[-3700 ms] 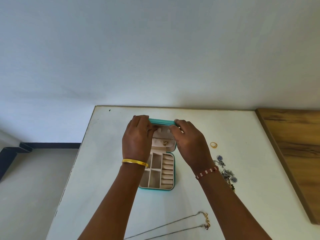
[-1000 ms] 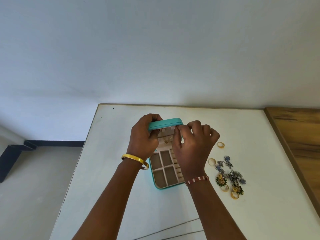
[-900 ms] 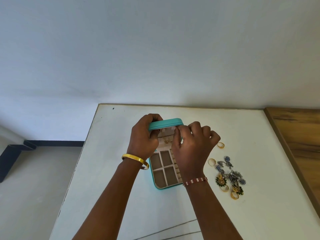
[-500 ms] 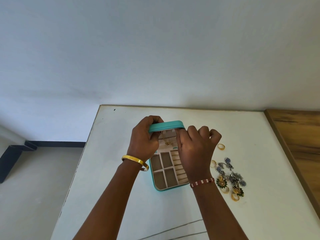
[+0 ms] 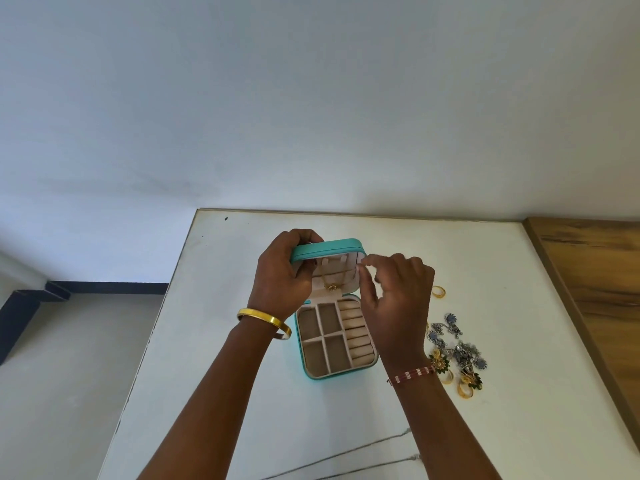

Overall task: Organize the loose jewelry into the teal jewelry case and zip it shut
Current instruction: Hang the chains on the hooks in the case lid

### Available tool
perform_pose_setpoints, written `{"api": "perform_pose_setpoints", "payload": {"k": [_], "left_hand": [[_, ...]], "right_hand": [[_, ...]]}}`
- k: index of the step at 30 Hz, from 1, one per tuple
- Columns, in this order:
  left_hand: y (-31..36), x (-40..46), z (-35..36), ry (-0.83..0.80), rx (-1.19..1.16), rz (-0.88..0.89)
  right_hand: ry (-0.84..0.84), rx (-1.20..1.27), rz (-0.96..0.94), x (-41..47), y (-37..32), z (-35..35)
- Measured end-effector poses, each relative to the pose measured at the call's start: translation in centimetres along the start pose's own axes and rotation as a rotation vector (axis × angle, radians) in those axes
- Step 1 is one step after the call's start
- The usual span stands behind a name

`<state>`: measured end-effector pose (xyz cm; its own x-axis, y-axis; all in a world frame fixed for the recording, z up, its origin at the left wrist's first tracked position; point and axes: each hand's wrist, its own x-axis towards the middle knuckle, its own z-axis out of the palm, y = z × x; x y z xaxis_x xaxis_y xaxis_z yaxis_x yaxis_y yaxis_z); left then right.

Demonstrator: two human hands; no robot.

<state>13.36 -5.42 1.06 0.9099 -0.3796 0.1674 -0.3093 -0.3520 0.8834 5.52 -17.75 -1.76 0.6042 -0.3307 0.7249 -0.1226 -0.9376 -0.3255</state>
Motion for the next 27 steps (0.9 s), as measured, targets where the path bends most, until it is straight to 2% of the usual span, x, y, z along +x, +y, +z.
{"api": "perform_pose_setpoints", "payload": {"k": [5, 7, 11, 21, 27], "left_hand": [[-0.4, -0.2, -0.3, -0.013, 0.018, -0.007], [-0.5, -0.3, -0.3, -0.012, 0.016, -0.008], [-0.6, -0.4, -0.1, -0.002, 0.032, -0.007], [-0.9, -0.6, 0.4, 0.045, 0.066, -0.044], [-1.5, -1.7, 0.3, 0.088, -0.019, -0.098]], "right_hand": [[-0.120, 0.463, 0.462, 1.5, -0.5, -0.5], [-0.213, 0.562, 0.560, 2.1, -0.5, -0.4], [-0.296, 0.608, 0.563, 2.5, -0.5, -0.3], [-0.320, 0.579, 0.564, 2.1, -0.2, -0.3], [-0.335, 0.564, 0.586, 1.1, 0.2, -0.4]]}}
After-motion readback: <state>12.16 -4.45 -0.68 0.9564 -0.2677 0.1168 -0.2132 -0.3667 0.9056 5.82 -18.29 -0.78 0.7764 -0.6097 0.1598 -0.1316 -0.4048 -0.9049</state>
